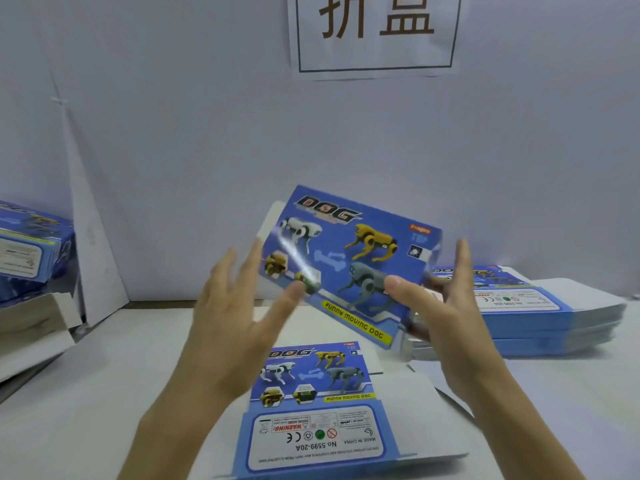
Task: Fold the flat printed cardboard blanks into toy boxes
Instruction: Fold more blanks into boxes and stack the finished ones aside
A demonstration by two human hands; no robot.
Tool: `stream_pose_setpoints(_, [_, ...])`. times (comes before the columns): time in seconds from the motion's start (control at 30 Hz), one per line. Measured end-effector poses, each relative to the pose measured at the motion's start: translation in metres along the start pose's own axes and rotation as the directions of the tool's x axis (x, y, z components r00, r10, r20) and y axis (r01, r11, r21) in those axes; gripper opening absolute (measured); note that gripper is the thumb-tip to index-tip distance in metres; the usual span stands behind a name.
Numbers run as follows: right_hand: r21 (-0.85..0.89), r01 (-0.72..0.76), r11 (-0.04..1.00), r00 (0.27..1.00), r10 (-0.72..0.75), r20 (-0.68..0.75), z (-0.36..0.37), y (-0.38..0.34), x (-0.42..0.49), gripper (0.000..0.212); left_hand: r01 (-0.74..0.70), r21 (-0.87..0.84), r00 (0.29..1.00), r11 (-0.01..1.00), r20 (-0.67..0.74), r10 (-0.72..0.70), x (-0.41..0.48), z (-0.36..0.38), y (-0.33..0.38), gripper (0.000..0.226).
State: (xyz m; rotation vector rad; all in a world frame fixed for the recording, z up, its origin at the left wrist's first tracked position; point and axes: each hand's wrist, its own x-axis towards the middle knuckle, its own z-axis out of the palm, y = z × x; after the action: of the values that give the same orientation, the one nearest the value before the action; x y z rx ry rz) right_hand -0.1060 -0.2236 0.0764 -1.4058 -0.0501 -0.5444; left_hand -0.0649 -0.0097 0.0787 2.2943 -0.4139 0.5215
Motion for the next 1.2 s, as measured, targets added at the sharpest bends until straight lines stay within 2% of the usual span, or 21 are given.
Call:
stream_pose_setpoints(0.03, [0.038, -0.014, 0.999, 1.0, 0.014, 0.0, 0.0, 0.0, 0.0, 0.12, 0.103, -0.039, 0.995, 0.994, -0.011, -0.103, 0.001, 0.0, -0.003, 0.094])
stream_pose_setpoints(0.1, [0.08, -0.047, 0.996, 0.998, 0.043, 0.056, 0.001, 0.0, 0.0, 0.1, 0.261, -0.16, 0.965, 0.952, 0.041, -0.258, 0.004, 0.0, -0.006, 0.108])
stream_pose_setpoints(0.17, [0.103, -0.096, 0.99, 0.981, 0.076, 0.177, 0.001, 0.003, -0.001, 0.082, 0.334, -0.407, 0.943, 0.85, 0.16, -0.293, 0.005, 0.0, -0.009, 0.114])
stream_pose_setpoints(0.23, [-0.004, -0.123, 0.992, 0.956, 0.12, 0.268, -0.002, 0.006, 0.0, 0.08, 0.319, -0.636, 0.948, 0.702, 0.217, -0.234, 0.006, 0.0, -0.008, 0.098])
stream_pose_setpoints(0.3, [-0.203, -0.117, 0.972, 0.929, 0.18, 0.323, -0.005, 0.006, -0.001, 0.086, 0.247, -0.766, 0.967, 0.593, 0.153, -0.206, 0.008, 0.001, -0.008, 0.077])
stream_pose_setpoints(0.33, [-0.316, -0.107, 0.943, 0.922, 0.213, 0.324, -0.006, 0.006, -0.001, 0.089, 0.211, -0.796, 0.972, 0.568, 0.111, -0.206, 0.01, 0.001, -0.01, 0.076])
stream_pose_setpoints(0.4, [-0.424, -0.103, 0.9, 0.926, 0.242, 0.288, -0.011, 0.004, 0.0, 0.086, 0.179, -0.812, 0.979, 0.555, 0.093, -0.18, 0.012, 0.001, -0.013, 0.074])
stream_pose_setpoints(0.47, [-0.381, -0.11, 0.918, 0.943, 0.218, 0.252, -0.011, -0.002, 0.003, 0.067, 0.188, -0.799, 0.982, 0.571, 0.14, -0.128, 0.013, -0.001, -0.018, 0.071])
stream_pose_setpoints(0.53, [-0.301, -0.143, 0.943, 0.958, 0.209, 0.199, -0.011, -0.008, 0.009, 0.043, 0.173, -0.74, 0.983, 0.65, 0.175, -0.062, 0.011, 0.0, -0.022, 0.077])
stream_pose_setpoints(0.57, [-0.248, -0.158, 0.956, 0.958, 0.209, 0.194, -0.012, -0.01, 0.01, 0.044, 0.156, -0.69, 0.981, 0.707, 0.189, -0.032, 0.01, 0.002, -0.023, 0.085])
stream_pose_setpoints(0.63, [-0.165, -0.141, 0.976, 0.959, 0.176, 0.221, -0.015, -0.012, 0.01, 0.059, 0.138, -0.604, 0.971, 0.785, 0.238, 0.012, 0.007, 0.011, -0.024, 0.105])
stream_pose_setpoints(0.73, [-0.14, -0.087, 0.986, 0.954, 0.123, 0.274, -0.011, -0.004, 0.003, 0.057, 0.143, -0.52, 0.945, 0.842, 0.324, 0.039, 0.007, 0.022, -0.018, 0.106])
stream_pose_setpoints(0.83, [-0.209, -0.027, 0.978, 0.965, 0.08, 0.25, -0.001, 0.008, 0.001, 0.042, 0.199, -0.6, 0.949, 0.775, 0.315, 0.001, 0.009, 0.026, -0.015, 0.078])
stream_pose_setpoints(0.93, [-0.206, 0.03, 0.978, 0.975, 0.016, 0.22, 0.001, 0.011, 0.003, 0.036, 0.206, -0.601, 0.961, 0.772, 0.275, -0.042, 0.01, 0.026, -0.021, 0.078])
stream_pose_setpoints(1.03, [-0.227, 0.063, 0.972, 0.985, -0.024, 0.169, 0.0, 0.014, 0.005, 0.016, 0.205, -0.599, 0.957, 0.774, 0.289, -0.029, 0.011, 0.024, -0.027, 0.08])
stream_pose_setpoints(1.2, [-0.382, 0.193, 0.904, 0.98, -0.157, 0.123, 0.005, 0.019, 0.003, 0.027, 0.249, -0.638, 0.952, 0.728, 0.299, -0.063, 0.015, 0.023, -0.032, 0.081])
